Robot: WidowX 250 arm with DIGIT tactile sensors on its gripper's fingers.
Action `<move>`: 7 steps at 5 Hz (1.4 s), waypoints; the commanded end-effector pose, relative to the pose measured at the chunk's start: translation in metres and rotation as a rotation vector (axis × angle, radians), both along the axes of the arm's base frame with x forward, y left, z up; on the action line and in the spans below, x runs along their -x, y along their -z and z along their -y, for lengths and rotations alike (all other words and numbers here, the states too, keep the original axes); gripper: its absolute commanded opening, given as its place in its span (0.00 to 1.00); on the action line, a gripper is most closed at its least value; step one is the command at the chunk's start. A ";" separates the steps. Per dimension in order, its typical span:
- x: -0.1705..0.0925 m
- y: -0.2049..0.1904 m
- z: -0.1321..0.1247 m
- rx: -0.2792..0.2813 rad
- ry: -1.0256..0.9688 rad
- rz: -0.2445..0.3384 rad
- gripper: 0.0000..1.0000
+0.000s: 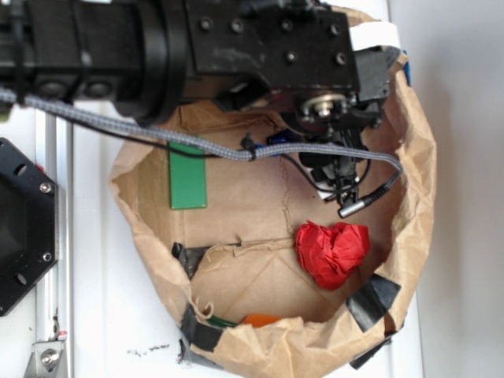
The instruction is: Grab the blue rope.
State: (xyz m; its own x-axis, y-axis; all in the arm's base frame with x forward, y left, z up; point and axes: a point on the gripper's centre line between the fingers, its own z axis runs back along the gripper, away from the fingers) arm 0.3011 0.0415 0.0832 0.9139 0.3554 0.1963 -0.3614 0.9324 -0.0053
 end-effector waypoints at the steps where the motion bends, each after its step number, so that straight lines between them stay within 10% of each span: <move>1: -0.007 0.008 -0.001 0.015 0.044 0.043 1.00; 7: 0.009 0.039 -0.006 0.000 0.115 0.035 1.00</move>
State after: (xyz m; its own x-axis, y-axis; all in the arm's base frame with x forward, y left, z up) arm 0.2889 0.0350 0.0341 0.9548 0.2294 0.1890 -0.2313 0.9728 -0.0123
